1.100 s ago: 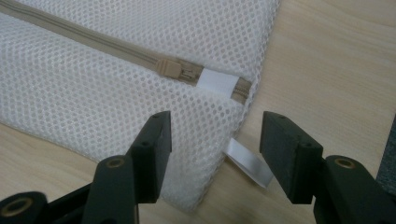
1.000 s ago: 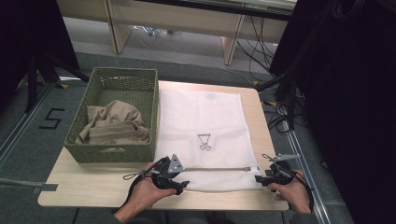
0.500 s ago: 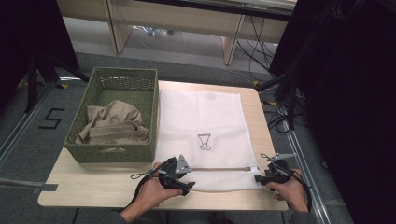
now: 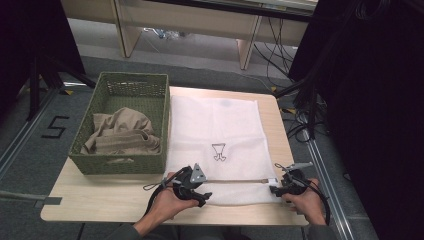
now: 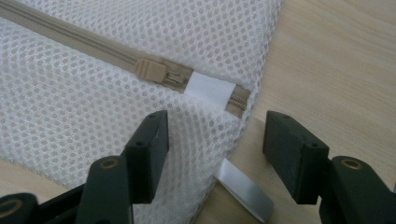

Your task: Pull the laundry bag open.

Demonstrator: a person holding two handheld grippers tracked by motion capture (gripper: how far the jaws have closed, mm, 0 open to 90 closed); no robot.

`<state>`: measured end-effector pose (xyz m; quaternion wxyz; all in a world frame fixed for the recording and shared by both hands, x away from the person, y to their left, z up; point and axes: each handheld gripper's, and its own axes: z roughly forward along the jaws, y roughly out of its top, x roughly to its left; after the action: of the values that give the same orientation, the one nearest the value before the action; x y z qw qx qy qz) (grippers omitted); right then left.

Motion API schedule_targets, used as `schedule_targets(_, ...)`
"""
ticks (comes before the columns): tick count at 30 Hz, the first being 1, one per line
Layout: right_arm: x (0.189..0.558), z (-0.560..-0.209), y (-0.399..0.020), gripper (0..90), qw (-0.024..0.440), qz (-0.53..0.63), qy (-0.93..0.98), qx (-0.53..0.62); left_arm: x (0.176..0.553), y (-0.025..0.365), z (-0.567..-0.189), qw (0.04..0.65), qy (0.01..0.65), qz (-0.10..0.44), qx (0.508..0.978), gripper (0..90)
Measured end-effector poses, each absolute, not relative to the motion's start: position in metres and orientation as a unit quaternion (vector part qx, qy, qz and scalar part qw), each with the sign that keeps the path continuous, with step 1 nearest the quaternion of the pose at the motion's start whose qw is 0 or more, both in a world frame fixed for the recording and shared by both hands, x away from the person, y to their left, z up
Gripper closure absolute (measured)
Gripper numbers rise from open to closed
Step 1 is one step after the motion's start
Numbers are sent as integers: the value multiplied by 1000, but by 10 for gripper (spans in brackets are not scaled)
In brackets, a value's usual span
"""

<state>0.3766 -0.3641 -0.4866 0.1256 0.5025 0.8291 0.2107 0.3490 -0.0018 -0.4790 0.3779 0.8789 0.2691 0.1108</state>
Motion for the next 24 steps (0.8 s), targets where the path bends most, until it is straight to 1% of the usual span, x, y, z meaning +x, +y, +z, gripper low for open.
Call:
schedule_targets(3,376,-487,-364,469,124,215,832,495,351,-3,-480,379,271,109,878,338)
schedule_targets(7,375,-486,-362,471,126,212,830,501,351,-5,-480,380,271,109,878,337)
schedule_targets(15,373,-485,-358,544,127,207,826,510,353,-3,-478,383,275,111,875,337)
schedule_targets(19,372,-485,-356,651,127,209,830,502,353,-1,-476,385,275,111,874,337)
schedule_targets(20,372,-485,-356,651,127,209,830,502,353,-1,-476,387,277,111,873,337)
schedule_targets(21,372,-485,-356,703,127,214,833,495,353,0,-475,388,275,113,873,337)
schedule_targets(23,372,-485,-355,772,126,218,835,489,353,1,-473,390,278,113,870,337)
schedule_targets(24,372,-485,-355,772,126,218,835,489,353,1,-473,390,278,113,870,337)
